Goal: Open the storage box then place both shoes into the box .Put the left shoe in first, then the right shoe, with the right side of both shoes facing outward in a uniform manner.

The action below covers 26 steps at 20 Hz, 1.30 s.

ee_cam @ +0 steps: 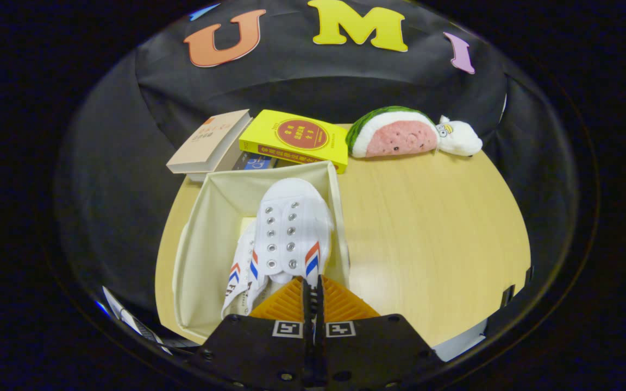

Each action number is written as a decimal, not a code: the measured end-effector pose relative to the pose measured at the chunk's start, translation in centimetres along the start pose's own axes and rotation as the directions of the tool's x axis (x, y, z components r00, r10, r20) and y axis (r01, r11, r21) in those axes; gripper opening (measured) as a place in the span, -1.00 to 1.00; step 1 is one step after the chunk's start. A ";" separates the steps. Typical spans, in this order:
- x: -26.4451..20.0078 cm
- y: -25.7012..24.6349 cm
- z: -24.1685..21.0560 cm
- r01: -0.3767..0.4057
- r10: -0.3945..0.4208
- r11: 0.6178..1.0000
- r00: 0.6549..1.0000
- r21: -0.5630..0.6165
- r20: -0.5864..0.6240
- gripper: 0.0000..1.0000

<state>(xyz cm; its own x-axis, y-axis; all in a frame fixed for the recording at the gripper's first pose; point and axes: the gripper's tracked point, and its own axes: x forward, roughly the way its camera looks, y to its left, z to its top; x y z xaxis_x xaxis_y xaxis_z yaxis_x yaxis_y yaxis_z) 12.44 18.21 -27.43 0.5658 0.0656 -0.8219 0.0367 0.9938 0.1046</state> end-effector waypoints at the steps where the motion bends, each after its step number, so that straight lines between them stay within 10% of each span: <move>1: 0.3 -0.1 0.0 0.015 -0.015 1.000 1.000 -0.005 0.011 -0.99; 5: 1.0 0.9 -0.9 -0.031 0.032 0.998 0.999 0.052 -0.021 -0.84; 14: -4.0 0.7 1.4 -0.116 0.110 0.992 0.986 0.042 0.122 0.67; 26: -15.6 -8.5 6.2 0.008 -0.020 1.000 0.859 0.025 0.512 0.95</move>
<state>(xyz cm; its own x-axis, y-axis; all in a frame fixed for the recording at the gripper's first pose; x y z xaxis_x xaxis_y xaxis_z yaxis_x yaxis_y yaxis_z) 8.40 8.18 -12.04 0.9069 -0.0090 -0.4213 0.0617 0.9918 0.1117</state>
